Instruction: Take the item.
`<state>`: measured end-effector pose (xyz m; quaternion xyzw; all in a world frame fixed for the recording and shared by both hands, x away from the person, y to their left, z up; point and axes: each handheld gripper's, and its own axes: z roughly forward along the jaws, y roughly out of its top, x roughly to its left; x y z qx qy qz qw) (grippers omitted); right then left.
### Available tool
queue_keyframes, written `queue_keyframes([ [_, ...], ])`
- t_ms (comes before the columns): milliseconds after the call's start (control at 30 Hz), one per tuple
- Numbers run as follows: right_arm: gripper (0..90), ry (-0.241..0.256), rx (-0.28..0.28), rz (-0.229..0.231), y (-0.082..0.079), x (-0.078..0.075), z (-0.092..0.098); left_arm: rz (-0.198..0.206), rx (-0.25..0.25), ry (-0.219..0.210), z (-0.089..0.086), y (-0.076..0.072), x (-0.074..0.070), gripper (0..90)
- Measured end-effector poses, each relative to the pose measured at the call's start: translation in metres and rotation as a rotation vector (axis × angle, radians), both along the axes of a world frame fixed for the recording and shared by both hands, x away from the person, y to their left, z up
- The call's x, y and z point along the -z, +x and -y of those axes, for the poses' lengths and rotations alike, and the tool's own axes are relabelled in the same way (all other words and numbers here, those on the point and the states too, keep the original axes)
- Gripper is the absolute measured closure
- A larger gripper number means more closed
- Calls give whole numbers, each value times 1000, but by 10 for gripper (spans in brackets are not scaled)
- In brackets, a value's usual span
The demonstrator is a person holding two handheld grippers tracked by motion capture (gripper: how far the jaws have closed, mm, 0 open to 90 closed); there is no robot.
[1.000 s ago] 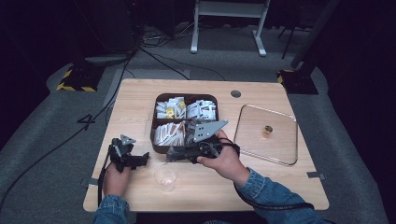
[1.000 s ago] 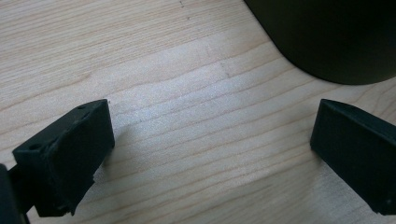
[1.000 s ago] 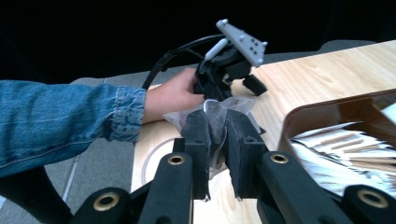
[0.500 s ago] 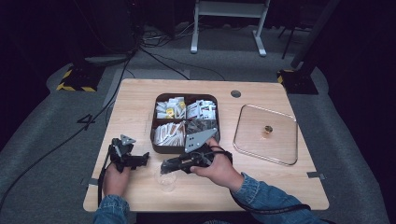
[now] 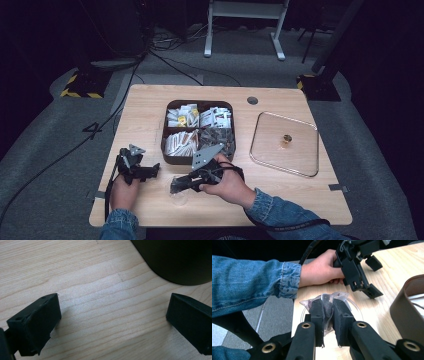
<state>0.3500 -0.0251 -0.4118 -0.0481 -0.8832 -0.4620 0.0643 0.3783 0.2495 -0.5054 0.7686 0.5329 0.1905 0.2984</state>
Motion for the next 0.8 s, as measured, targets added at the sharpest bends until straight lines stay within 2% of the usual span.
queue_keyframes([
  [67, 775, -9, -4, 2, -1, 2, -1, 0, 0, 0, 0, 0, 0, 1],
  [167, 654, -7, 7, -6, -2, 4, -2, 0, 0, 0, 0, 0, 0, 1],
  [300, 543, -1, 26, -3, -1, 5, -2, 0, 0, 0, 0, 0, 0, 1],
  [533, 500, 10, 56, 11, 3, 2, 3, 0, -2, 0, 0, 0, 0, 0],
  [800, 486, 25, 102, 38, 10, -12, 17, 1, -6, 0, 0, -1, 0, 1],
])
